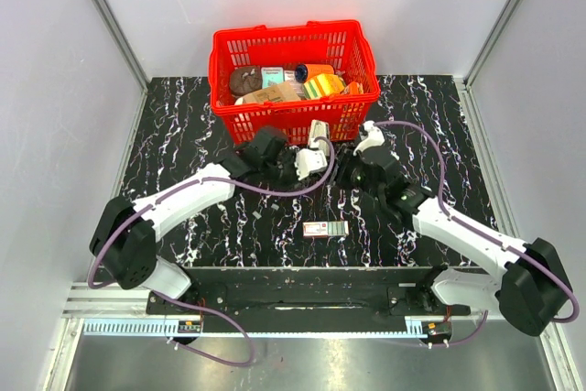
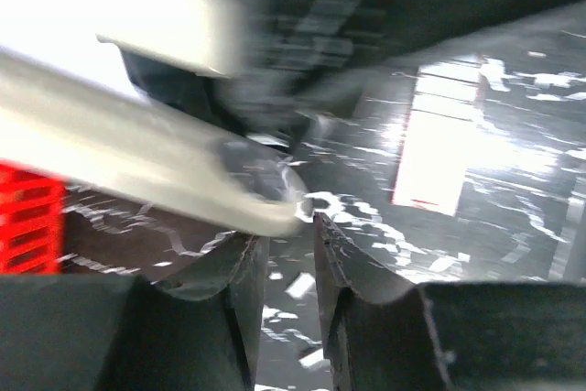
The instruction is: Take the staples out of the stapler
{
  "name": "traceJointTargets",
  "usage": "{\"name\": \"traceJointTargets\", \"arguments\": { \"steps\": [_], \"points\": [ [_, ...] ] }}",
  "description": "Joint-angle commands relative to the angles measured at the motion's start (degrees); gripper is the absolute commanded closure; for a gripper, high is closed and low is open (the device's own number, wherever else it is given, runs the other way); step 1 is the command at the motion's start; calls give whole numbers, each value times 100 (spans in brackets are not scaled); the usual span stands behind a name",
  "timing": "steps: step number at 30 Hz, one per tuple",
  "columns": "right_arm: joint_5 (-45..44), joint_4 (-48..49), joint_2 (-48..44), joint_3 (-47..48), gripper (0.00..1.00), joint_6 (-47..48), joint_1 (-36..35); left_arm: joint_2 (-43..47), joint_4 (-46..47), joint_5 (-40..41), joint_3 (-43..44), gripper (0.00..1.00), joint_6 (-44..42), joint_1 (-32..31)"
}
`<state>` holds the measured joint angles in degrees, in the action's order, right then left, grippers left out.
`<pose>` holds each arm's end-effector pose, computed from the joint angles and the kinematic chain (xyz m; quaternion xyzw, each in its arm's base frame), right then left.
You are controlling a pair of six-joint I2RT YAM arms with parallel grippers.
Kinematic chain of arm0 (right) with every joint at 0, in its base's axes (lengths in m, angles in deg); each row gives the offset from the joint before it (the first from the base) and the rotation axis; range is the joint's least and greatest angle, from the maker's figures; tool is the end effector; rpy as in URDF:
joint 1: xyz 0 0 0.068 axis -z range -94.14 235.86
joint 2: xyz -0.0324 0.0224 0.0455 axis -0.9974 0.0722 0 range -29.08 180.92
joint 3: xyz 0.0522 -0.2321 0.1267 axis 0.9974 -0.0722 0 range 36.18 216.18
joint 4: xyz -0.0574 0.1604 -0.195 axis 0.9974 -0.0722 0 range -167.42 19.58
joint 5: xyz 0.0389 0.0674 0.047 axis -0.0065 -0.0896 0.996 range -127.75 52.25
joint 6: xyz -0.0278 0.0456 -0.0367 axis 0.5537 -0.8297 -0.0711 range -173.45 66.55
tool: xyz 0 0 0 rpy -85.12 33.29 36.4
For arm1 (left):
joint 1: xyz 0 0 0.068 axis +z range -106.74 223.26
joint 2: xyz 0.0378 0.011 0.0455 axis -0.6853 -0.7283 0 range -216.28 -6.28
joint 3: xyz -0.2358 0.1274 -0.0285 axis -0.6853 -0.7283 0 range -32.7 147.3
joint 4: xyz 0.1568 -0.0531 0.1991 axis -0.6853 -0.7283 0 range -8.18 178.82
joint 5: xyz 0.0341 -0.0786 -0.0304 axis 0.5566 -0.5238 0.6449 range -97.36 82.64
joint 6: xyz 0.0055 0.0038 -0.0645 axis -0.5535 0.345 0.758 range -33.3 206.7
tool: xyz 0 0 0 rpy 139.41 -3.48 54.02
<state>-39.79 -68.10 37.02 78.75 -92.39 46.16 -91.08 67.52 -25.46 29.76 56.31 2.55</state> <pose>0.2140 0.1754 0.2650 0.0046 0.8251 0.3465 0.4463 0.2412 -0.2282 0.2522 0.5782 0.7026 -0.1789 0.3741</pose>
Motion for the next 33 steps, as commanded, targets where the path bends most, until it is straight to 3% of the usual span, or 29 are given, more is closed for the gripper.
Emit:
{"name": "traceJointTargets", "arguments": {
  "steps": [1,3,6,7,12,19,25,28,33],
  "points": [
    [-481,787,192,480,100,-290,138,-116,-1095,-1405,232,68,244,-104],
    [-595,691,210,516,100,-255,147,-186,-1174,-1511,337,62,288,-104],
    [-1068,200,122,595,100,-53,138,-239,-1402,-1573,626,40,507,-95],
    [-1253,-11,87,630,100,69,138,-239,-1508,-1590,749,37,525,-95],
    [-1939,-874,-54,718,100,544,138,41,-1763,-1310,1067,34,517,1],
    [-2633,-857,68,867,100,1221,147,534,-1948,-660,848,34,315,344],
    [-3275,415,569,885,100,2178,138,859,-1834,-290,365,35,323,792],
    [-4214,1215,991,832,100,2609,138,982,-1834,-272,189,34,297,959],
    [-5296,3551,1685,376,100,3857,138,1158,-1869,-185,-23,35,174,1126]
  ]
}}
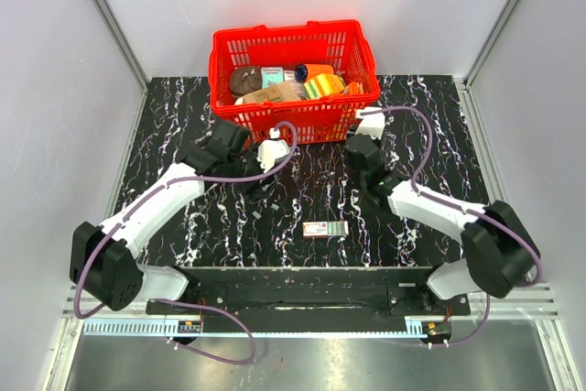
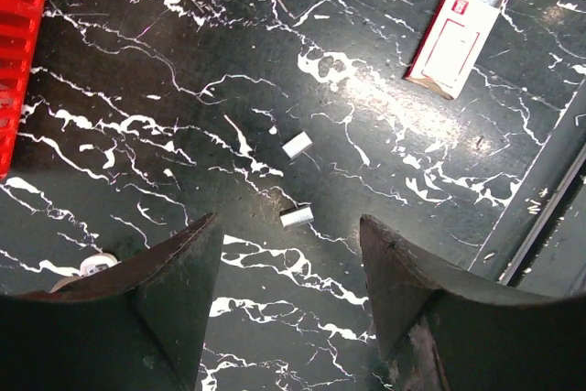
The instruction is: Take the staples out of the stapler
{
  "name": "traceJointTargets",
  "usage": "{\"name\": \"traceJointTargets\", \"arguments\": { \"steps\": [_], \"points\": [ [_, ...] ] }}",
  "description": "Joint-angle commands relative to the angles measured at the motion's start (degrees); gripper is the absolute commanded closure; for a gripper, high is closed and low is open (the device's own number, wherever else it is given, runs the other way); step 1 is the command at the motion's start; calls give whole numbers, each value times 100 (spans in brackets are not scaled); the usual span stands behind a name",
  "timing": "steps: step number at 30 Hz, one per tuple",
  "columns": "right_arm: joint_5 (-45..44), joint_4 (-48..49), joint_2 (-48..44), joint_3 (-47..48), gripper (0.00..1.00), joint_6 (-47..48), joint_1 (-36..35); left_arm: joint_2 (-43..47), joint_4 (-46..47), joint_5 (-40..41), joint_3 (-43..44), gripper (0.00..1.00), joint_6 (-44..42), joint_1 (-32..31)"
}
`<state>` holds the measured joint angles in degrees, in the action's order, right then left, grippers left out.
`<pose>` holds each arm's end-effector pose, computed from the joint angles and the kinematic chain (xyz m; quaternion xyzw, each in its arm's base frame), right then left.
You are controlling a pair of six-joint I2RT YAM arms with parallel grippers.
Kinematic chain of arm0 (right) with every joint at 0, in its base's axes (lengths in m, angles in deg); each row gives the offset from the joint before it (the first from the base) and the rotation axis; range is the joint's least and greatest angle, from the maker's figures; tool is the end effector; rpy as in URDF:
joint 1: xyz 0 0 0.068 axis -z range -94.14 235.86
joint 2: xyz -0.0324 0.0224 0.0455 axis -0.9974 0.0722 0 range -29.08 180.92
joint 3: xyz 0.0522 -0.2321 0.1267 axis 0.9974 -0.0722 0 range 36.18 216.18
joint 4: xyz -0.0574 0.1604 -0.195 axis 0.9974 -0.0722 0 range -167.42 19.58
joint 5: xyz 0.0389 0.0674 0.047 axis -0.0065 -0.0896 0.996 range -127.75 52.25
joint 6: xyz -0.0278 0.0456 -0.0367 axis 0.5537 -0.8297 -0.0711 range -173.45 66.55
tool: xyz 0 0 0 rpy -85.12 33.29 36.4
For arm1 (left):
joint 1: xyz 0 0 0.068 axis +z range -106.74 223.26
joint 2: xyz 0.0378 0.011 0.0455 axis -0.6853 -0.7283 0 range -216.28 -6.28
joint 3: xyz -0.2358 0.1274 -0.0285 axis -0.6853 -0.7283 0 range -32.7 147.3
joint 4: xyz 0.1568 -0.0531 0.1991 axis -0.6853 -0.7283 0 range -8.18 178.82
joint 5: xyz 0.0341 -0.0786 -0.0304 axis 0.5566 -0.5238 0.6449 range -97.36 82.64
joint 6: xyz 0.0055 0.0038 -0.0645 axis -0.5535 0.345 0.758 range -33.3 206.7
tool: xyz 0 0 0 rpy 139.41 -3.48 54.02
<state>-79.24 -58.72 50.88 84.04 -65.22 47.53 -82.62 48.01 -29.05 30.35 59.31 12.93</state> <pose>0.2692 0.1701 0.2531 0.0203 0.7938 -0.0376 0.6067 0.2315 -0.1570 0.2714 0.5018 0.7903 -0.1867 0.2979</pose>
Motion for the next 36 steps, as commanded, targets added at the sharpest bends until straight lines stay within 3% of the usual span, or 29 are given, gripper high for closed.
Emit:
{"name": "traceJointTargets", "arguments": {
  "steps": [1,6,8,11,13,19,23,28,36],
  "points": [
    [-1483,3218,492,-249,100,1620,9,338,83,183,-108,35,-143,123],
    [-1949,6031,1730,-453,100,2933,9,347,83,200,-108,36,-178,264],
    [-2204,6579,2171,-400,100,3154,1,374,100,192,-108,36,-170,282],
    [-2459,6504,2366,-461,100,2849,-8,487,162,157,-178,36,-178,325],
    [-2268,5550,2104,-601,100,2096,-26,558,197,130,-240,36,-196,343],
    [-1021,973,1110,-261,100,-841,-8,602,153,183,-319,36,-240,370],
    [-185,-780,1144,197,100,-1853,-8,690,100,165,-310,36,-266,370],
    [88,-2074,1399,514,100,-2093,-17,830,21,244,-302,36,-336,387],
    [564,-2401,1373,330,100,-2225,-26,928,-14,262,-398,36,-345,378]
  ]
}}
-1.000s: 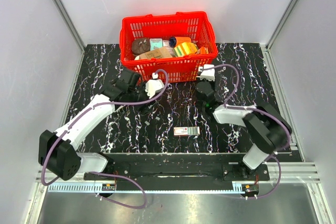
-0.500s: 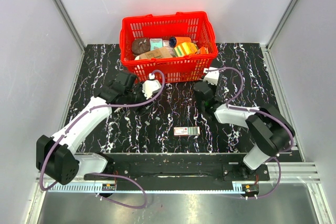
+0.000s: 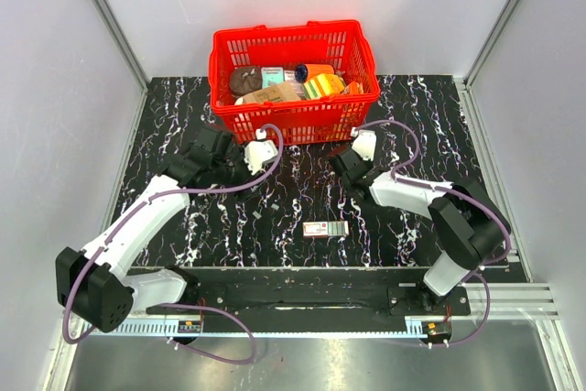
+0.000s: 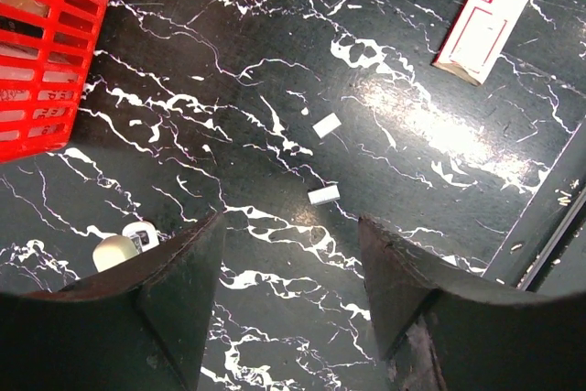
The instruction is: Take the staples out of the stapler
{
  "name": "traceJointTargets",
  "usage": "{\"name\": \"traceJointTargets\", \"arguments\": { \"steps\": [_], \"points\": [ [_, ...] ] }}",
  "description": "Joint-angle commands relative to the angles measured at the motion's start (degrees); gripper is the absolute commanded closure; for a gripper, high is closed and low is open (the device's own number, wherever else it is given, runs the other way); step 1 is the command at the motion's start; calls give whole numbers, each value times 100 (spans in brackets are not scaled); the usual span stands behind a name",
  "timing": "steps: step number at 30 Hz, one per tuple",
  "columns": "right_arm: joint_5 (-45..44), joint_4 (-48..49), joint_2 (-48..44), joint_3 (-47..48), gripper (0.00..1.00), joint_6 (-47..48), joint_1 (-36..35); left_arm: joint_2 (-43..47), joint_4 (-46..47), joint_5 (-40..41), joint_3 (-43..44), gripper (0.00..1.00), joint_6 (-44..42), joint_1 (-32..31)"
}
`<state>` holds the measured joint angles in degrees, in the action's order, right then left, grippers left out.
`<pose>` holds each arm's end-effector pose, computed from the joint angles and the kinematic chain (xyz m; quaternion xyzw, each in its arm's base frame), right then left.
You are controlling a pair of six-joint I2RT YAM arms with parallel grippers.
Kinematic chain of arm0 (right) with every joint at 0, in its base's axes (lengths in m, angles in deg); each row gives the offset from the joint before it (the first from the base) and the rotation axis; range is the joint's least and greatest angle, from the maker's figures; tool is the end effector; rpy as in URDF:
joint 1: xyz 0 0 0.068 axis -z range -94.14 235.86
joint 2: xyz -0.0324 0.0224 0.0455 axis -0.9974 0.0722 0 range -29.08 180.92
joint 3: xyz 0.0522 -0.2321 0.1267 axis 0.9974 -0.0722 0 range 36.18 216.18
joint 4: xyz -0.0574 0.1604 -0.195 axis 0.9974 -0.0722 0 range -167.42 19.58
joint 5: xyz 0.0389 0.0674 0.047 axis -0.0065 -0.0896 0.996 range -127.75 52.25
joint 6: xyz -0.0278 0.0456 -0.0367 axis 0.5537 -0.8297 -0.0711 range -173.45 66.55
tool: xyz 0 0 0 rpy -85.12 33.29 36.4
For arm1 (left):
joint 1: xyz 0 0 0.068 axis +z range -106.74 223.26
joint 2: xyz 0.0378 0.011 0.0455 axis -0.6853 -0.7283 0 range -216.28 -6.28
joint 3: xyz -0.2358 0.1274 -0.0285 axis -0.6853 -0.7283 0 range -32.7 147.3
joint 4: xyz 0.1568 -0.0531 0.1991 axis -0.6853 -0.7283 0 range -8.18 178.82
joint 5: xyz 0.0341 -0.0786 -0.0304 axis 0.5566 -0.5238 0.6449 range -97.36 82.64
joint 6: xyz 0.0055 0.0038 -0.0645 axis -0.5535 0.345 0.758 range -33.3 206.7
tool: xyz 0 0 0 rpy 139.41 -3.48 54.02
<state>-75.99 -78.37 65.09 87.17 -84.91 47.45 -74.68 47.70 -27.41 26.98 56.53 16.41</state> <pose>0.2766 0.1793 0.1628 0.0547 0.8960 -0.0733 0.4346 0.2162 -0.1288 0.2855 0.4940 0.7842 -0.1536 0.3426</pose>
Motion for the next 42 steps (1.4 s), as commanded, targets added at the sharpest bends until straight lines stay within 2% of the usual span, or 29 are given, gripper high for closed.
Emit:
{"name": "traceJointTargets", "arguments": {
  "steps": [1,2,4,6,7,8,9,14,16,17,19,20,23,25,27,29,34,36,38,40,42],
  "points": [
    [308,-436,-48,35,98,-220,-17,108,17,107,-62,36,-76,31],
    [387,-479,-65,61,93,-203,-8,99,-1,107,-70,36,-103,31],
    [553,-524,-214,79,64,-176,-17,81,-18,124,-71,34,-182,22],
    [720,-506,-433,70,42,-176,-17,29,-10,168,-97,31,-252,22],
    [774,-515,-556,79,36,-202,-17,-15,-18,212,-71,14,-270,31],
    [826,-541,-688,105,32,-220,-8,-68,-53,239,-44,3,-296,22],
    [888,-585,-881,140,29,-237,-17,-138,-97,256,8,1,-314,13],
    [1265,-683,-1532,316,16,-632,-8,-183,-282,607,666,1,-244,-127],
    [1695,-394,-1682,211,10,-799,-8,-208,-466,591,1393,1,-113,-163],
    [1906,-227,-1726,141,8,-913,-26,-252,-545,599,1684,1,54,-128],
    [2171,63,-1692,26,7,-1107,-113,-410,-616,433,1714,1,563,161],
    [2111,152,-1657,8,6,-1142,-253,-567,-686,336,1609,1,417,276],
    [953,188,-1498,114,4,-854,-1148,-1550,-2053,-277,2124,1,-120,329],
    [722,494,-1445,44,4,-791,-1554,-1869,-2304,-560,2346,1,-86,391],
    [704,1090,-1445,-245,4,-826,-1687,-1616,-1893,-395,2180,1,-94,339],
    [704,1496,-1480,-544,4,-940,-1722,-1239,-1559,-185,1795,1,-470,173],
    [660,1612,-1507,-765,5,-1125,-1862,-588,-548,1476,135,1,-1859,-522],
    [485,1490,-1437,-625,6,-1099,-1959,-324,-231,1444,-254,1,-2438,-567],
    [353,1383,-1323,-475,9,-1064,-1959,-139,-72,988,-509,1,-3010,-567],
    [256,1750,-1366,-553,12,-880,-1968,-252,-54,793,-563,1,-3152,-584],
    [151,2574,-1524,-877,14,-538,-1968,-524,25,792,-589,1,-3318,-602]
  ]
}}
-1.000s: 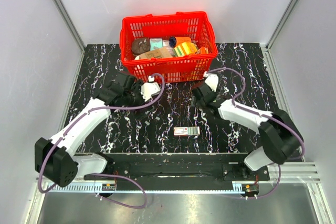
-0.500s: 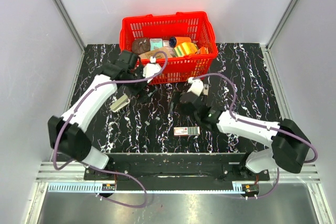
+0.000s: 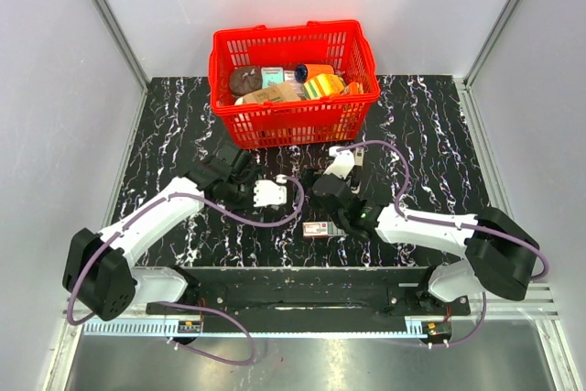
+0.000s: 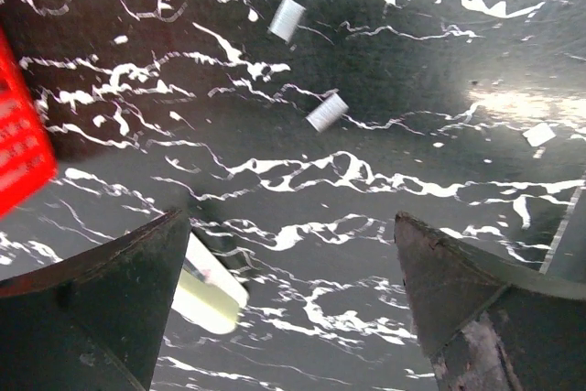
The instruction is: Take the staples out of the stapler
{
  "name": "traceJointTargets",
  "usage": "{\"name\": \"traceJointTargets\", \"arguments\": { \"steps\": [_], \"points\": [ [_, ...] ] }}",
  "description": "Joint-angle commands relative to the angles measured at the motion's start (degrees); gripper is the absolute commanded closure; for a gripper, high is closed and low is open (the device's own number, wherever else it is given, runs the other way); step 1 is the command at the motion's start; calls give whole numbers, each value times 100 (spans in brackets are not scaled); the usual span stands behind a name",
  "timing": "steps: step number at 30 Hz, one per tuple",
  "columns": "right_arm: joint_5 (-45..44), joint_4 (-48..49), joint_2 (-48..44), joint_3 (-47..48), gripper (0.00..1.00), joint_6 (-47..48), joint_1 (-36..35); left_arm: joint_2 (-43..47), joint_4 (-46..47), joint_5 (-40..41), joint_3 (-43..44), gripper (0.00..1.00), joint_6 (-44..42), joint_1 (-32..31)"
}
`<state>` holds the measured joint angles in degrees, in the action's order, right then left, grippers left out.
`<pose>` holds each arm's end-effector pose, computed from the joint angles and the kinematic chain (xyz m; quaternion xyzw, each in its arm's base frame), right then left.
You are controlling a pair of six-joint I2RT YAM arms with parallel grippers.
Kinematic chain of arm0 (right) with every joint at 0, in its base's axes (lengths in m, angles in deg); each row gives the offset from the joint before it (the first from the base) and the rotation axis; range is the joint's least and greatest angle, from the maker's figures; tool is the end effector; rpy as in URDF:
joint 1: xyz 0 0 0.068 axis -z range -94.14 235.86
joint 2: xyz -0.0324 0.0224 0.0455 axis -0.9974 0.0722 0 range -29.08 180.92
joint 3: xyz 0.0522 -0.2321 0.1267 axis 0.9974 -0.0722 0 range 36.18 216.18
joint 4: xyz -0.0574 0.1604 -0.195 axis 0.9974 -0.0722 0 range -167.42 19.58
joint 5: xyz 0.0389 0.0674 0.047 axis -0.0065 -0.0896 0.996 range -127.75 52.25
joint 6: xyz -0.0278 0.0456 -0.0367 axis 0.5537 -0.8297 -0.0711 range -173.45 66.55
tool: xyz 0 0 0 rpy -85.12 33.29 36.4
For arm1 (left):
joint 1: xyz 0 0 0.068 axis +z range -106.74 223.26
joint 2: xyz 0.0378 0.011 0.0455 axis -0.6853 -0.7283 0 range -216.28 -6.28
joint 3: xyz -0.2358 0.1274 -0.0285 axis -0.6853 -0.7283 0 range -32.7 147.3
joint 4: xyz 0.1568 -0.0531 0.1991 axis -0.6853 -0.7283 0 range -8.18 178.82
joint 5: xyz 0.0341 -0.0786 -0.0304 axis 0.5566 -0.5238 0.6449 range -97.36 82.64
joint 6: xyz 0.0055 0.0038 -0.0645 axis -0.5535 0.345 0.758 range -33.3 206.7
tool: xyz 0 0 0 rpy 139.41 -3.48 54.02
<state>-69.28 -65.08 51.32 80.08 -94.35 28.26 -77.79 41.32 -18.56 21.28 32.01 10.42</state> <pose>0.1870 0.2453 0.2139 0.0103 0.8488 0.2036 0.4879 0.1953 -0.1376 0.2328 0.6874 0.6872 -0.0527 0.2292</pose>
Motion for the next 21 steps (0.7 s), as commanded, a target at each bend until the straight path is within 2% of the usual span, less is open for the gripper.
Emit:
{"name": "traceJointTargets", "arguments": {
  "steps": [1,3,6,10,12,18,21],
  "points": [
    [-547,1659,-191,-328,15,599,-49,-328,742,-6,-53,1,-1050,-21],
    [-582,1926,-157,-409,14,812,-49,-539,900,118,-80,1,-1367,-29],
    [-714,1769,-60,-338,13,637,-49,-838,980,127,7,1,-1465,-21],
    [-881,1891,-182,-549,10,452,-58,-1154,541,-610,429,1,-1421,32],
    [-943,1848,-192,-576,10,391,-32,-1339,523,-725,447,1,-1456,-3],
    [-1215,1627,-367,-671,11,101,30,-1551,672,-717,18,1,-1746,-47],
    [-1163,1812,-481,-874,12,-40,144,-1533,716,-550,-229,5,-1764,-65]
  ]
}}
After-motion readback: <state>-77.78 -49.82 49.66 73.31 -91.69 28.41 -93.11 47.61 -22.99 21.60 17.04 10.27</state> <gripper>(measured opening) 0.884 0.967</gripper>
